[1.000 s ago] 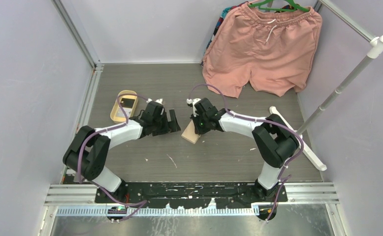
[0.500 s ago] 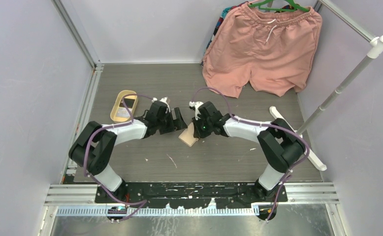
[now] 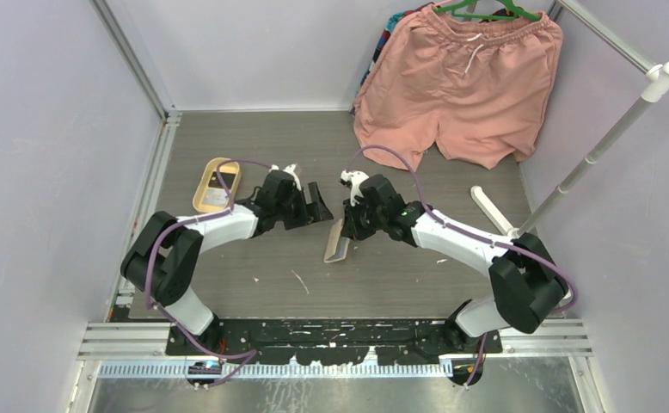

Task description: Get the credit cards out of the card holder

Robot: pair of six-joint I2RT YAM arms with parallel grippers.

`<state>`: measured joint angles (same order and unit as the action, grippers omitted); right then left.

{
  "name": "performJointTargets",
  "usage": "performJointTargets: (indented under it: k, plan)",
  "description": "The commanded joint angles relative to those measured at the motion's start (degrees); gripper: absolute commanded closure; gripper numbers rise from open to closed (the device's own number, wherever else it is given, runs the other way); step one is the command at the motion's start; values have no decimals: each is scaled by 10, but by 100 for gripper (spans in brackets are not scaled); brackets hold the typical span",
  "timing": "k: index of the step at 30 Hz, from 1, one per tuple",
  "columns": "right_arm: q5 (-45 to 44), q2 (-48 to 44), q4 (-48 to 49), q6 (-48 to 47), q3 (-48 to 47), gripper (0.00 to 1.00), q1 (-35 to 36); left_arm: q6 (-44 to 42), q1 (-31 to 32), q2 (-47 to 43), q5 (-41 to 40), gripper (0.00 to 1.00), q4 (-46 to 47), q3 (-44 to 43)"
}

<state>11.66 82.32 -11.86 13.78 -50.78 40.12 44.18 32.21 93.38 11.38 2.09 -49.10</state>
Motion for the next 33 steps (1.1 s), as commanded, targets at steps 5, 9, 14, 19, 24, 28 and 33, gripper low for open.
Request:
performJointTargets:
  k: [5, 9, 14, 19, 24, 28, 33]
  plan:
    - [-2, -4, 21, 13, 23, 99, 3, 72, 21, 11, 59, 20, 89, 25]
    - [-2, -7, 24, 16, 29, 99, 3, 91, 20, 4, 70, 20, 111, 50]
    - [-4, -20, 11, 14, 22, 99, 3, 107, 20, -17, 80, 20, 111, 69]
    - [-6, -30, -1, 13, 13, 99, 3, 148, 19, -12, 101, 20, 182, 102]
    - [-13, -43, -13, 11, 8, 99, 3, 207, 7, 29, 150, 18, 324, 140]
    - [-27, -59, -29, 2, 3, 99, 3, 206, 6, 38, 167, 16, 349, 140]
    - [-39, -65, -32, 0, 0, 99, 3, 185, 7, 28, 193, 15, 338, 128]
